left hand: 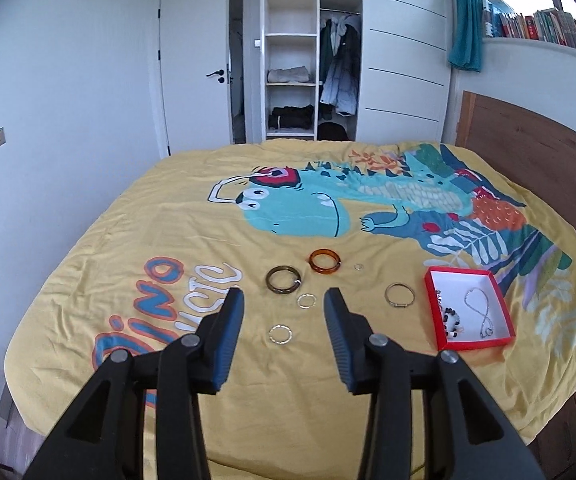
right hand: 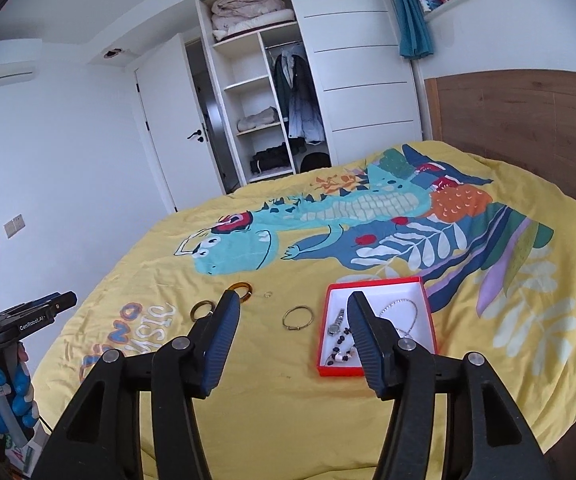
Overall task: Organize jewelry
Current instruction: 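Withdraw both grippers from the red box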
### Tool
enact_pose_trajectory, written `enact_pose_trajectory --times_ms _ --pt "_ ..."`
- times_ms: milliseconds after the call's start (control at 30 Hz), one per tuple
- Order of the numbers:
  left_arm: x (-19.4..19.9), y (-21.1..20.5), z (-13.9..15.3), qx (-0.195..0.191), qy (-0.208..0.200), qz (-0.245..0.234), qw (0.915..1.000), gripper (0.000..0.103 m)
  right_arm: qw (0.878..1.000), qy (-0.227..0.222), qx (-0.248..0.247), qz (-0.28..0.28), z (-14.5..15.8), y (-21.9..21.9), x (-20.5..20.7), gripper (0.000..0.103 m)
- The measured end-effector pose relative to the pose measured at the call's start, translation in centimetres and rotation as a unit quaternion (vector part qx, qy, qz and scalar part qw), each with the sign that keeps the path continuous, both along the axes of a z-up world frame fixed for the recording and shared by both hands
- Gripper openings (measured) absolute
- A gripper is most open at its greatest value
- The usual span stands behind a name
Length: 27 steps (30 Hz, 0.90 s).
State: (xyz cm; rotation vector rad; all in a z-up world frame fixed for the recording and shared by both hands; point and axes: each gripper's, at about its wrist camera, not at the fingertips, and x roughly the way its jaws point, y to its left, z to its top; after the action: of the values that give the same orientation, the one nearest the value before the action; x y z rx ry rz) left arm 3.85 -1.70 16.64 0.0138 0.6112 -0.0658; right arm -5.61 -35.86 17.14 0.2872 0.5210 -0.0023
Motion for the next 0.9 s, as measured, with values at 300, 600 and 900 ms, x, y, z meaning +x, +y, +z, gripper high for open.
enact_pose_trajectory --times_ms 300,600,900 --pt "-1.5 3.9 0.4 -0.027 -0.010 0.027 0.9992 0.040 1.000 -0.017 -0.023 0.011 2.1 2.6 -1.7 0.059" --pt "-1.0 5.1 -1.3 -0.025 0.008 0.037 0.9990 0.040 0.999 -0.017 -0.031 0.008 1.7 3.8 -1.3 0.060" --pt "2.0 5.6 -4.8 -0.024 0.046 0.040 0.9979 0.040 0.999 0.013 -0.028 0.021 -1.6 4.9 1.8 0.060"
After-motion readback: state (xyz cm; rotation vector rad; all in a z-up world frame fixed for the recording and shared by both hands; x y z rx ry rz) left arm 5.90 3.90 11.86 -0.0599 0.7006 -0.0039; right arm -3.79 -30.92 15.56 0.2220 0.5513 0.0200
